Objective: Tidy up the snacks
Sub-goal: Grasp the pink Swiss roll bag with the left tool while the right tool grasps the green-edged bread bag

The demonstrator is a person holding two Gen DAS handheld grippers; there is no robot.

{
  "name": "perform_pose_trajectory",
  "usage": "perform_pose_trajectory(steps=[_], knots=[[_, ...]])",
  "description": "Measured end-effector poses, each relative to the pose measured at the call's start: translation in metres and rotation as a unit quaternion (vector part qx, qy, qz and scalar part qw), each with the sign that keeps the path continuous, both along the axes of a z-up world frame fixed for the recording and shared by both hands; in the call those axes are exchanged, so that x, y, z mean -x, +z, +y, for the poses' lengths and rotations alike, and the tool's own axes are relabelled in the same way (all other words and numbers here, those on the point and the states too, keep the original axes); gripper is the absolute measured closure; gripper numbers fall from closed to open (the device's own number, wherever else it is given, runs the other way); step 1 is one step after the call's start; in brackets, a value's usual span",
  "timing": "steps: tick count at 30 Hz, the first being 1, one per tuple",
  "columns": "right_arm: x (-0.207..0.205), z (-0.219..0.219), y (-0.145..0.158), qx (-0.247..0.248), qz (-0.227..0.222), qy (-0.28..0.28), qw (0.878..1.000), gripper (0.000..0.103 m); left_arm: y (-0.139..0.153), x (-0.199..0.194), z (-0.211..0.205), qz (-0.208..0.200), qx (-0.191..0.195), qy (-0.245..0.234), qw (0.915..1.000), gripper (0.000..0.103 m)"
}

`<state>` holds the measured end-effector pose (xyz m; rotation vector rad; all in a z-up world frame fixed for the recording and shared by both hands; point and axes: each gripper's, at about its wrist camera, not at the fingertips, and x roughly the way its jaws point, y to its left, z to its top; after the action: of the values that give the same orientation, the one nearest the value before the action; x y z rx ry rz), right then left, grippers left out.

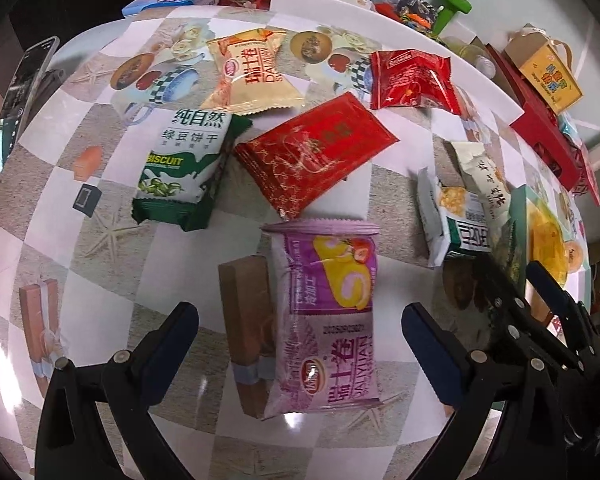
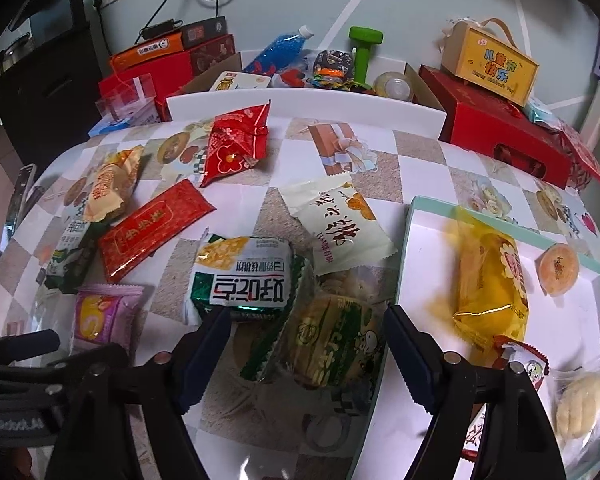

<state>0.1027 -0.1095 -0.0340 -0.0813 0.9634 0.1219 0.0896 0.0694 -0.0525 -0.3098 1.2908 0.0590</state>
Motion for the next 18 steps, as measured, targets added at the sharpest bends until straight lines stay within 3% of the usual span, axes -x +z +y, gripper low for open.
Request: perform_pose_trajectory(steps=[8, 15, 18], knots=[[-0.001, -0.006, -0.005, -0.024, 0.016, 0.005, 1.0, 0.036, -0.003, 0.0, 0.001, 0.004, -0.01, -0.005, 0.9999, 0.003], [0.002, -0.003, -0.006, -0.031, 0.021, 0.014, 0.999, 0.038, -0.006, -0.003, 0.002, 0.002, -0.024, -0.001, 0.9997, 0.024], [0.008, 0.005, -0.005, -0.037, 0.023, 0.032, 0.999, 0.038, -0.007, -0.004, 0.009, 0.001, -0.024, 0.008, 0.9997, 0.025]])
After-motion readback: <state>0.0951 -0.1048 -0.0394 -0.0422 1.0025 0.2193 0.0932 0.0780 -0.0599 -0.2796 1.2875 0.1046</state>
